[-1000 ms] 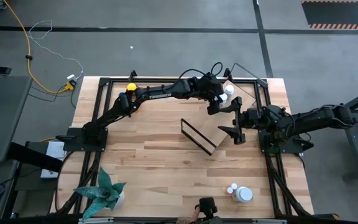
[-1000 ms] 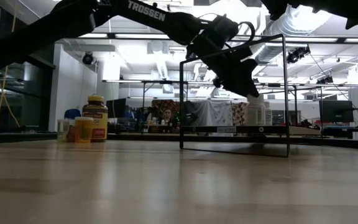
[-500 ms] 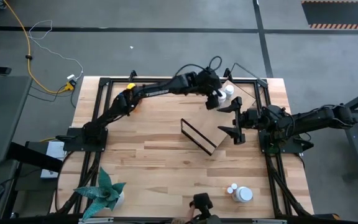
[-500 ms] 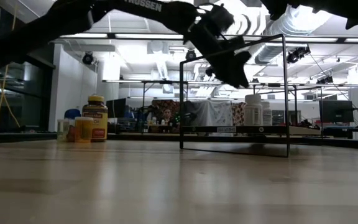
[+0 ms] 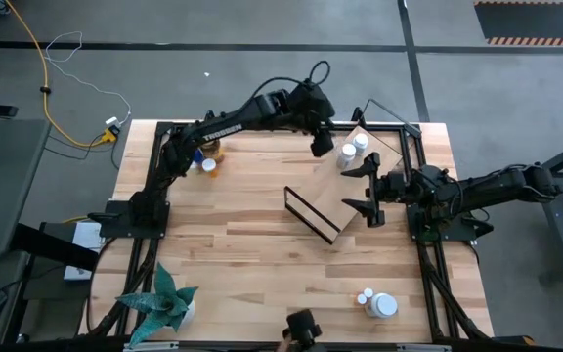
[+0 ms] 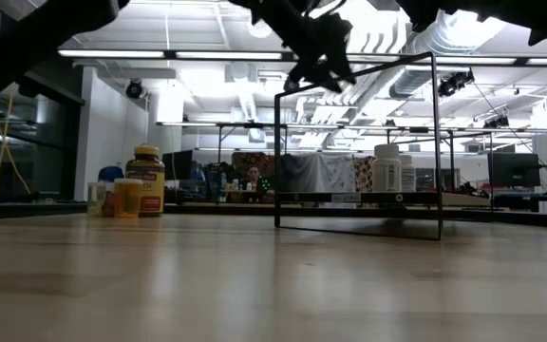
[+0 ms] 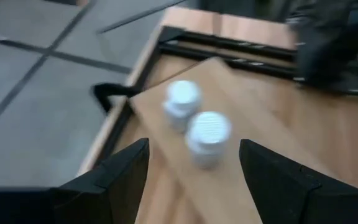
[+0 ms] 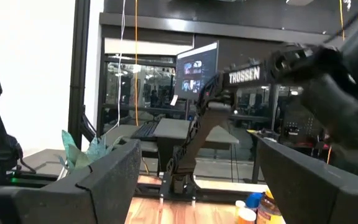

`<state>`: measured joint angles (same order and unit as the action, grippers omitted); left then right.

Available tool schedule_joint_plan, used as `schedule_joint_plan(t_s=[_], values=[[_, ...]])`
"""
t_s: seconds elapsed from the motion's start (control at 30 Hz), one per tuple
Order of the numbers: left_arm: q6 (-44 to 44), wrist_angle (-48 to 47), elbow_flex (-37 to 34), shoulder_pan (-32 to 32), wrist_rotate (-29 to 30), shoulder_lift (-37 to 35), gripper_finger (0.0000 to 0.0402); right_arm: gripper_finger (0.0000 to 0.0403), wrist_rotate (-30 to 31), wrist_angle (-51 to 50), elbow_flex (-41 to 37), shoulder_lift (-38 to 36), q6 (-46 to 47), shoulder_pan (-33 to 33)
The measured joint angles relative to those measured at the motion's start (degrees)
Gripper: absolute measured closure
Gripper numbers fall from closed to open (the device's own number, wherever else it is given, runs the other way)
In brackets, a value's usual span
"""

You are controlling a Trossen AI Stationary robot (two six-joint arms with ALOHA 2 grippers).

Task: Pick and place medicine bottles onto shelf by color
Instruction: Put the big white medicine bottle on the shelf

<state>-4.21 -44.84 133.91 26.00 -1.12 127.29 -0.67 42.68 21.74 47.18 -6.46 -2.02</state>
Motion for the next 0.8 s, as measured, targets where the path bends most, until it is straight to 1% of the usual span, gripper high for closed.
schedule_joint_plan(t_s=[0.17, 0.27, 0.37, 0.5, 0.63, 0.7, 0.73, 0.8], values=[[-0.4, 0.3, 0.0, -2.3, 0.4, -1.4, 0.0161, 0.0091, 0.0, -0.5, 0.0, 0.0, 0.0, 0.0], [-0.4, 1.7, -0.1, -3.1, 3.5, -2.7, 0.0161, 0.0091, 0.0, -0.7, 0.0, 0.0, 0.0, 0.0], [0.1, 2.2, -0.2, -3.3, 6.7, -5.5, 0.0161, 0.0091, 0.0, -1.6, 0.0, 0.0, 0.0, 0.0], [0.6, 2.1, -0.1, -3.1, 7.1, -10.3, 0.0161, 0.0091, 0.0, -2.3, 0.0, 0.0, 0.2, 0.0], [0.6, 1.6, -0.1, -4.8, 7.5, -13.8, 0.0161, 0.0091, 0.0, -2.4, 0.0, 0.0, 0.2, 0.0], [0.6, 3.6, -2.5, -6.2, 8.8, -15.9, 0.0161, 0.0091, 0.0, -2.5, 0.0, 0.0, 0.2, 0.0], [0.6, 5.4, -5.0, -6.9, 9.8, -17.7, 0.0161, 0.0091, 0.0, -2.6, 0.0, 0.0, 0.2, 0.0], [-0.1, 10.0, -12.7, -7.7, 12.1, -21.9, 0.0161, 0.0091, 0.0, -2.6, 0.0, 0.0, 0.2, 0.0]])
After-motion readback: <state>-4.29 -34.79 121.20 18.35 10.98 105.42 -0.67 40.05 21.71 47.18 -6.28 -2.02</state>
